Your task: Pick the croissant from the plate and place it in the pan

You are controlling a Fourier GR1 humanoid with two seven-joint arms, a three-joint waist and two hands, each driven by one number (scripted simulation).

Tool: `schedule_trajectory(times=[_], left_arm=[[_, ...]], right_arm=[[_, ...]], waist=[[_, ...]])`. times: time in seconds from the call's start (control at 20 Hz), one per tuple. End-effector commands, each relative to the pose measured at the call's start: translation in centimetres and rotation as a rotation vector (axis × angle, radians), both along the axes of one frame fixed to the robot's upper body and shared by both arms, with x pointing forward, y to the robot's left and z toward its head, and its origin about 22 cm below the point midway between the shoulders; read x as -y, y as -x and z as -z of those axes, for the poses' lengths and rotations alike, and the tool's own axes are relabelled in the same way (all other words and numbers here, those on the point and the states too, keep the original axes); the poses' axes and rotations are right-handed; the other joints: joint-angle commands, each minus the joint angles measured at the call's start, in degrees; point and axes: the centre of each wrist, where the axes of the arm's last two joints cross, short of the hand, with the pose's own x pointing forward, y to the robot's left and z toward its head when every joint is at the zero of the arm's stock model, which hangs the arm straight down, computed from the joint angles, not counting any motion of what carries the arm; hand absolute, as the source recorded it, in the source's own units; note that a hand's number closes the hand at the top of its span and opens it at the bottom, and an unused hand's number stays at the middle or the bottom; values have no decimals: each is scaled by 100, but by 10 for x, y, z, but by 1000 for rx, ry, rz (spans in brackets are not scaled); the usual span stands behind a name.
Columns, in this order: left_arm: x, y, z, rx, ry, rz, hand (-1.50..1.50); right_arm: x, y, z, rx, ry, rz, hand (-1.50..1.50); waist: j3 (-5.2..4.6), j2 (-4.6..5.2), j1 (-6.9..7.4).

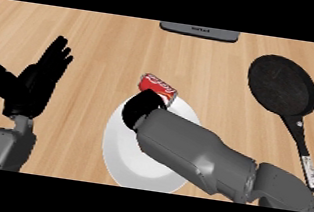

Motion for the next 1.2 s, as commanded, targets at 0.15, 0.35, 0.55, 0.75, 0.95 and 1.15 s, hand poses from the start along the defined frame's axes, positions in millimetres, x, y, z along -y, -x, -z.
schedule_trajectory(times=[0.15,0.35,0.55,0.75,0.95,1.15], left_arm=[[2,-5,-2,-6,8,3,0],[0,-2,3,0,-3,-1,0],[-11,11,5,-14,-7,-64,0],[-24,20,15,-26,-1,-82,0],[-17,13,14,-23,9,-105,0],[-31,14,13,-31,-2,-111,0]], right_arm=[[11,3,24,-52,-56,-21,150],[-1,1,0,-4,-114,-27,150],[38,-14,10,107,-427,223,150],[76,-29,-5,251,-642,331,150],[64,-18,-45,528,-693,218,150],[74,-9,-95,718,-745,160,150]], waist=[[-6,59,-35],[-6,45,-28],[12,-64,-405],[6,-86,-508],[0,-129,-605],[-3,-152,-655]])
